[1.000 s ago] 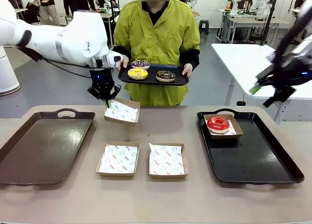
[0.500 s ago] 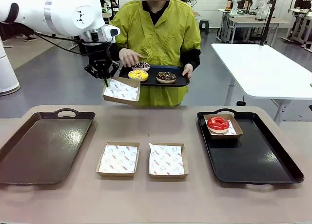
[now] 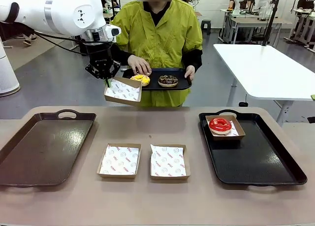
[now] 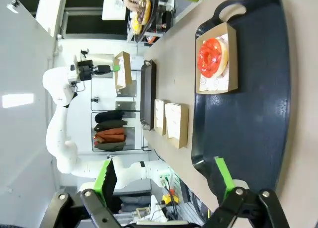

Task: Individually package the donuts and arrange them on the tray.
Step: Place the picked Paper togo box on the Handle tray while simultaneously picking up another Paper togo box from the table with the other hand.

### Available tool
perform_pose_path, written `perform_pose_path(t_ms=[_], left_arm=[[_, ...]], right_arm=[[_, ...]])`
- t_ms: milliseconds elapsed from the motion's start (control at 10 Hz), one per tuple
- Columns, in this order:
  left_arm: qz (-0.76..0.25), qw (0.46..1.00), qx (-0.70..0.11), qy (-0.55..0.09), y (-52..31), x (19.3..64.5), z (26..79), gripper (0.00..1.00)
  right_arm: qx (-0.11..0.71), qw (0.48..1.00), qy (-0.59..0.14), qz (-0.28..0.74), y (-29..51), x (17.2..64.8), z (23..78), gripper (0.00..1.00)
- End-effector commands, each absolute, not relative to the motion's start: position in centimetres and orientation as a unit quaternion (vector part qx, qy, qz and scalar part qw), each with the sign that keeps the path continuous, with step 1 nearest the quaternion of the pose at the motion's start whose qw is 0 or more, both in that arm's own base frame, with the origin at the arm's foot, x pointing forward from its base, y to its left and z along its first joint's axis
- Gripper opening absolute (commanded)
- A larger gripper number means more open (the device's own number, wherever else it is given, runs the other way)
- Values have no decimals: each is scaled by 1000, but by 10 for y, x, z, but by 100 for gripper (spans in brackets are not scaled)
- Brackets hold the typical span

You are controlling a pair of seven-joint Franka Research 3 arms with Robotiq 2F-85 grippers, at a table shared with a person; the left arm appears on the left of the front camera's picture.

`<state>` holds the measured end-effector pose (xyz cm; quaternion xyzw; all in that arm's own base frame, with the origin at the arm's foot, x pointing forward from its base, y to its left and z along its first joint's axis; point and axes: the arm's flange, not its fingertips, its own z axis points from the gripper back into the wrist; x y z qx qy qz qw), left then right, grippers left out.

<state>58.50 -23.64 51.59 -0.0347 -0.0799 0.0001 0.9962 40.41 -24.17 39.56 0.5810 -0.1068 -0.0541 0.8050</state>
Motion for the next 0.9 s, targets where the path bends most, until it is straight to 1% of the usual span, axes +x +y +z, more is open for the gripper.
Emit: perform_pose_path(t_ms=[0, 800], left_arm=[[-4, 996, -34, -81, -235, 584, 516, 0], [-4, 996, -34, -81, -235, 584, 516, 0]], right_arm=[[577, 807, -114, -49, -243, 402, 406, 100], [577, 807, -114, -49, -243, 402, 406, 100]])
